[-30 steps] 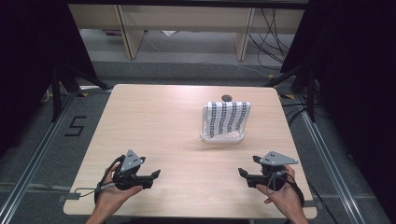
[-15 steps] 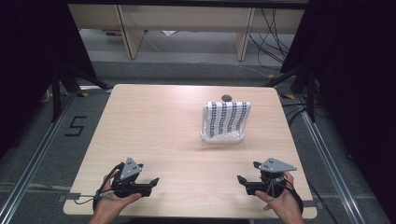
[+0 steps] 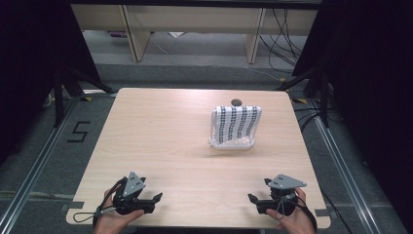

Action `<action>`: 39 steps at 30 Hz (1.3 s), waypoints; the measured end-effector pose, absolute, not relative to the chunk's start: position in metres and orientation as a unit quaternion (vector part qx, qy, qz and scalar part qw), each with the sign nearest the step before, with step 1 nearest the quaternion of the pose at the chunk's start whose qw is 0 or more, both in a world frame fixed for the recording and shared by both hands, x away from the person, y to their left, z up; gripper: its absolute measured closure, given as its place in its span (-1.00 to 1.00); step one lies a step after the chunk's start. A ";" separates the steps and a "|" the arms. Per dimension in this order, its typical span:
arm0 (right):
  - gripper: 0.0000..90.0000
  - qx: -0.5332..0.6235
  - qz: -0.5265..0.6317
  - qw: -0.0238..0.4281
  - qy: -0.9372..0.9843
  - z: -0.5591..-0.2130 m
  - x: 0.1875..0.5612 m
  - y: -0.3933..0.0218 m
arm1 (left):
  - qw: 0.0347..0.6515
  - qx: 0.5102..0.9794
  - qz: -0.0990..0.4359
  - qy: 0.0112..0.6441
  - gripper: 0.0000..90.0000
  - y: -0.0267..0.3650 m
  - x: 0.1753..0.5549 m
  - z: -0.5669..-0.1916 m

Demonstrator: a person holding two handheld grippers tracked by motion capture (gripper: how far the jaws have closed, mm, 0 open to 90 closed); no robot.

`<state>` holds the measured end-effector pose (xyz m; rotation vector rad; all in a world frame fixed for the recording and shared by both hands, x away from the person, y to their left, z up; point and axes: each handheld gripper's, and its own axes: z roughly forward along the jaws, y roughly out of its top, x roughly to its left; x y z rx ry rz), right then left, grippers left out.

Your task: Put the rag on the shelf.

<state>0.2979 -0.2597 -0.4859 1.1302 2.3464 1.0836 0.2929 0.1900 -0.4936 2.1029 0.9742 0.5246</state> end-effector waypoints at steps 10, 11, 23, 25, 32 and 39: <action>-0.60 0.394 0.372 0.156 0.826 -0.492 0.292 -0.259 | 0.347 0.842 0.195 0.364 -0.63 0.190 0.287 -0.505; -0.59 0.396 0.369 0.151 0.827 -0.492 0.292 -0.259 | 0.344 0.843 0.197 0.363 -0.63 0.189 0.287 -0.505; -0.59 0.388 0.372 0.159 0.828 -0.494 0.294 -0.261 | 0.340 0.844 0.199 0.364 -0.64 0.190 0.288 -0.503; -0.59 0.389 0.369 0.154 0.830 -0.495 0.294 -0.260 | 0.341 0.844 0.198 0.365 -0.64 0.190 0.287 -0.503; -0.58 0.379 0.369 0.163 0.833 -0.495 0.295 -0.260 | 0.340 0.843 0.200 0.365 -0.64 0.190 0.288 -0.503; -0.58 0.384 0.368 0.156 0.833 -0.495 0.294 -0.258 | 0.338 0.844 0.202 0.364 -0.64 0.192 0.289 -0.503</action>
